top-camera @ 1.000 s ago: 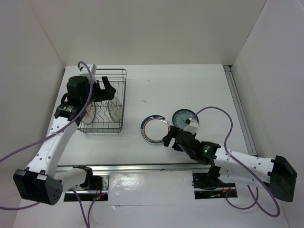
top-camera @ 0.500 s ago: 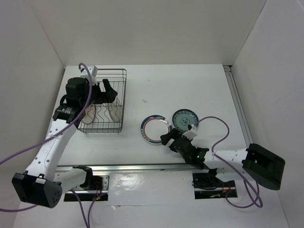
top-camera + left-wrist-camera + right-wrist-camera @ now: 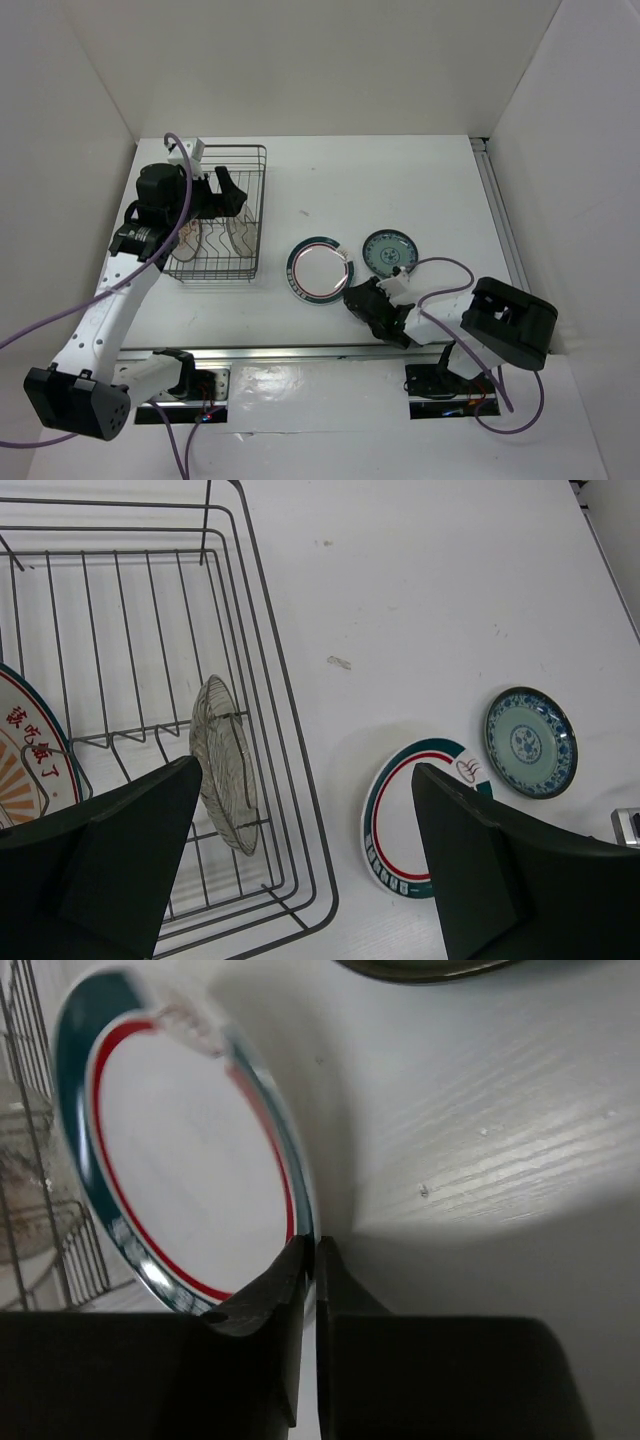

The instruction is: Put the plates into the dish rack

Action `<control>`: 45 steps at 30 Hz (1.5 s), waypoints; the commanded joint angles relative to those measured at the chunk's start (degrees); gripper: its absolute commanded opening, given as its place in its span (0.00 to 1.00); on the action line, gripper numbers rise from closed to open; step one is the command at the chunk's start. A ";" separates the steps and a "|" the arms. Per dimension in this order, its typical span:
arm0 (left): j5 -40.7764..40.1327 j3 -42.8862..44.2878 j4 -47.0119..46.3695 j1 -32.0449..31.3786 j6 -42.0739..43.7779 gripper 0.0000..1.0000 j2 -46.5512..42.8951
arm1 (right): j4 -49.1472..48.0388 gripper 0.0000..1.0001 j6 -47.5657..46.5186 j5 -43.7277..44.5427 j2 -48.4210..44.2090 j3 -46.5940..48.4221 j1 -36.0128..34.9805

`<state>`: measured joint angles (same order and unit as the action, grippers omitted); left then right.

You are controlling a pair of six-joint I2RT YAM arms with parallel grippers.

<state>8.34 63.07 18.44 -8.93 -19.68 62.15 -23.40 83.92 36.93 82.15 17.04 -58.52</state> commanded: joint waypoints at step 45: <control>22.15 -0.84 -6.75 0.05 0.96 1.00 5.70 | -42.61 0.00 -36.45 -9.67 -20.01 -5.00 -0.28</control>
<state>26.59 61.45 14.50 -8.93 -19.66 68.20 -58.06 52.27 30.63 63.55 10.22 -58.52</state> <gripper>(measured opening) 1.000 0.054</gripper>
